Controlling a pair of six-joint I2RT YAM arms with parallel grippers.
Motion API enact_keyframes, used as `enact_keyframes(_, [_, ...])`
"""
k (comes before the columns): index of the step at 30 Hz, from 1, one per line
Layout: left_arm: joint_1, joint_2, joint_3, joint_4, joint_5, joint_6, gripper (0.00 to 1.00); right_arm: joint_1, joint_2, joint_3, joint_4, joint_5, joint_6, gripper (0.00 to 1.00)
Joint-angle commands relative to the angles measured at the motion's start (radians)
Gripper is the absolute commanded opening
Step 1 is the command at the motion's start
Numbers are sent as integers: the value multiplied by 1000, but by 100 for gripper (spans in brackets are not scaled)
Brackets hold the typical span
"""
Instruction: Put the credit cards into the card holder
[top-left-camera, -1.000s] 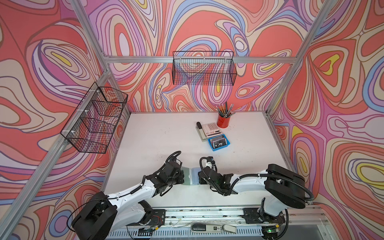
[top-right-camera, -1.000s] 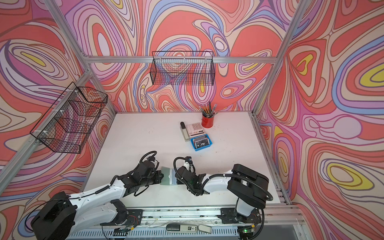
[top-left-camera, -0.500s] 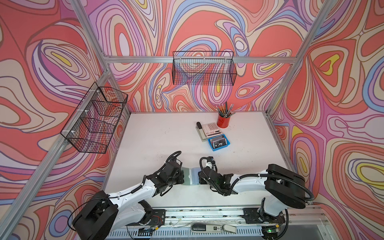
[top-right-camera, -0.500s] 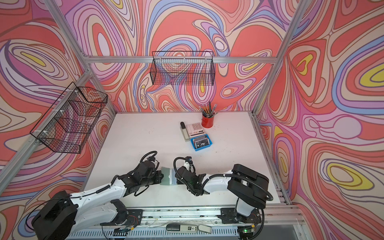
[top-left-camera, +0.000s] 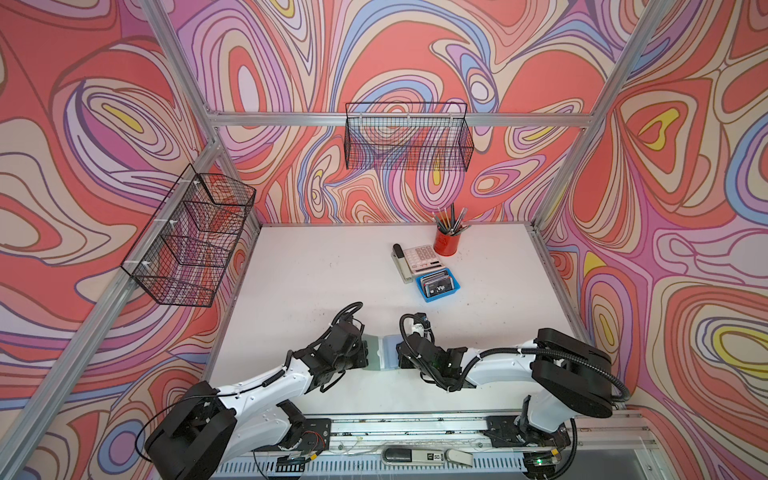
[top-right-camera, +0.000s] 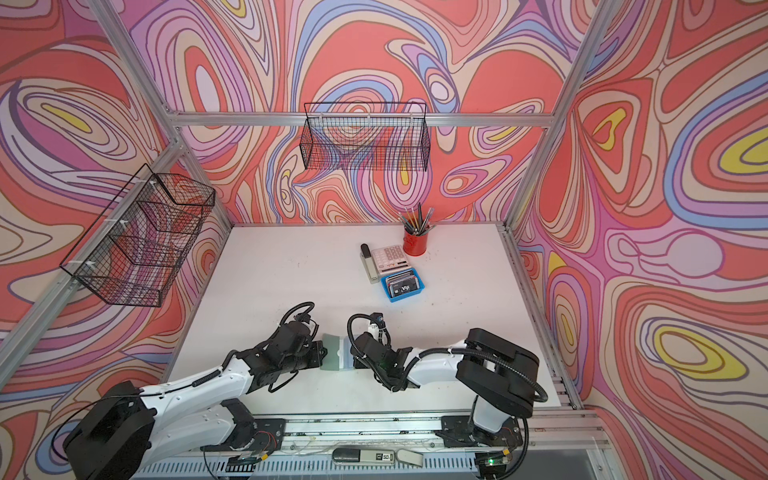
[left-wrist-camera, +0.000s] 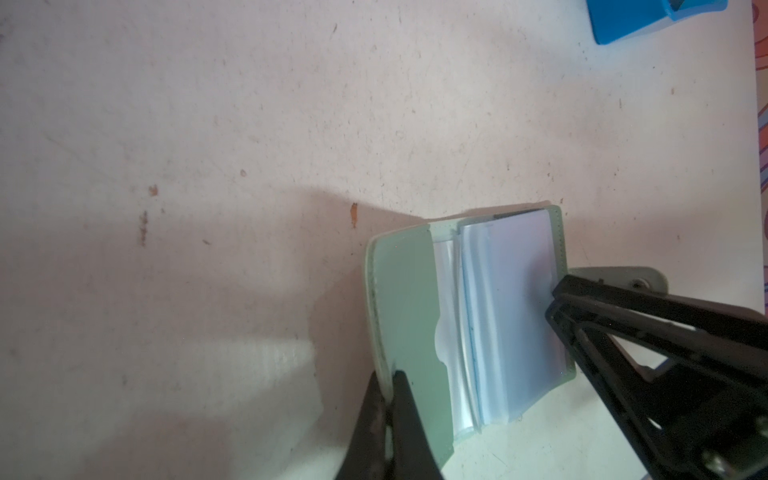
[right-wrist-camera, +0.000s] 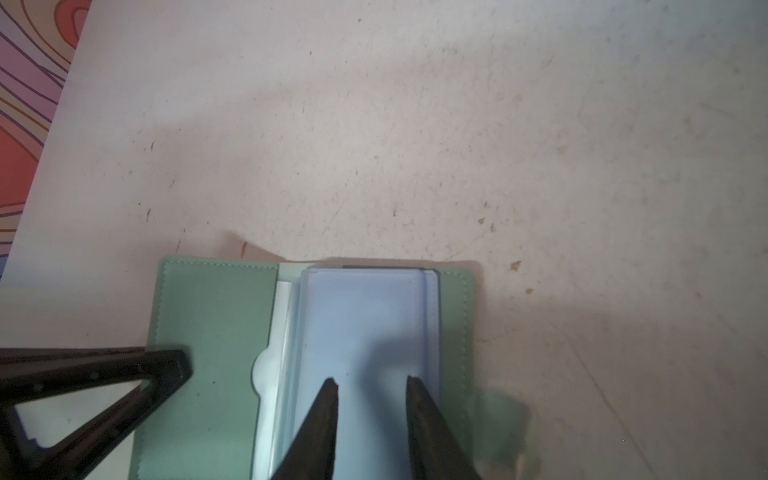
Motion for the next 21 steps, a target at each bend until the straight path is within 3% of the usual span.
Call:
enact_keyframes(1, [4,4,-13,-1,-9,2,0,5,21,8,15,-10,-3,30])
enact_keyframes(21, [4,-7,-15,-1,-8,2,0,6,24,3,-4,7,29,31])
